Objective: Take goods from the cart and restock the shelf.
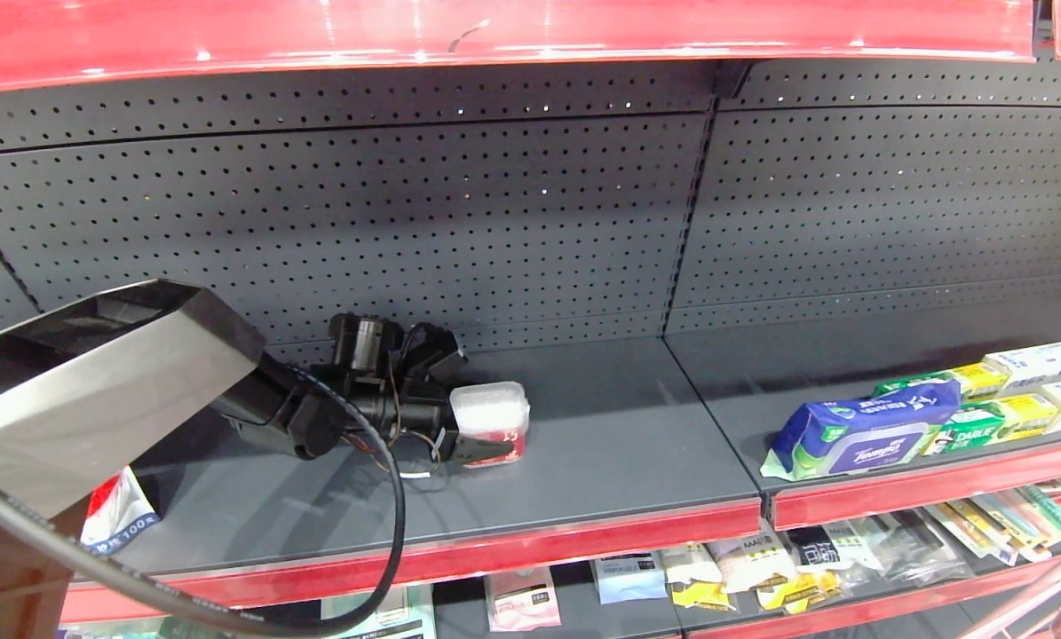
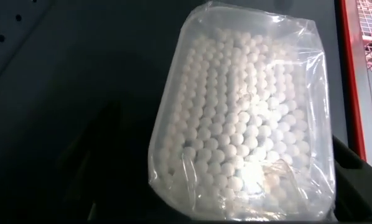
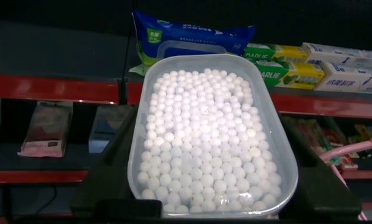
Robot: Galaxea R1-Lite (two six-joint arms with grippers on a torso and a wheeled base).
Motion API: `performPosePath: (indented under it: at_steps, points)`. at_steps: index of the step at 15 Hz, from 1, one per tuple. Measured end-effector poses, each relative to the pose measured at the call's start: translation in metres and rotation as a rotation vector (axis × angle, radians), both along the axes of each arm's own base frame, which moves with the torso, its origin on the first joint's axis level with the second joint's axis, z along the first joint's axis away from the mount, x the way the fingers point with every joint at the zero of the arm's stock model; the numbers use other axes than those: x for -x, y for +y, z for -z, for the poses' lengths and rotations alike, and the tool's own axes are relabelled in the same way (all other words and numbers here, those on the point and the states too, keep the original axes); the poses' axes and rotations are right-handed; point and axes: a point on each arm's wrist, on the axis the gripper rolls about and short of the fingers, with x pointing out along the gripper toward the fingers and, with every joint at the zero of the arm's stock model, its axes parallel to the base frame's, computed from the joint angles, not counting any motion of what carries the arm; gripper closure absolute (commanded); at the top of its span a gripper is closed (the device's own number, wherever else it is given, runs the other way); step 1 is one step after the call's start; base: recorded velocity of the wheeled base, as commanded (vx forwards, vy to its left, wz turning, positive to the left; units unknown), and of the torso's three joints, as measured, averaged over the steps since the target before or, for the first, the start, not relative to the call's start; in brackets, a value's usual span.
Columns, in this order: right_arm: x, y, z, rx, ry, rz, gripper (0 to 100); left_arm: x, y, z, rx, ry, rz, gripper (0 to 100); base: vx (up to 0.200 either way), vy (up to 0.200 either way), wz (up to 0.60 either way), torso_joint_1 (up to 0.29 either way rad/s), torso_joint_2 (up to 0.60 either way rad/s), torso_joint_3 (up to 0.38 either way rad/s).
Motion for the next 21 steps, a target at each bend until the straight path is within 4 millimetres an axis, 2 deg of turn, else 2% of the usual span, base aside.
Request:
performPosePath:
  at_steps: [11,14,21]
  points:
    - [0.0,0.0,0.0,-0.001,-0.001,0.0,100,0.005,0.004,0.001,-0.002,0.008,0.011,100,0.0,0.0,0.0,0.0,0.0,0.0]
    - [0.0,0.0,-0.001,-0.002,-0.005,-0.003,100,0.016,0.01,-0.003,0.0,0.023,0.014,100,0.0,0.0,0.0,0.0,0.0,0.0]
    - [-0.003,0.001,-0.008,-0.02,-0.01,-0.021,100,0.036,0.029,-0.004,0.015,-0.081,0.101,100,0.0,0.0,0.0,0.0,0.0,0.0]
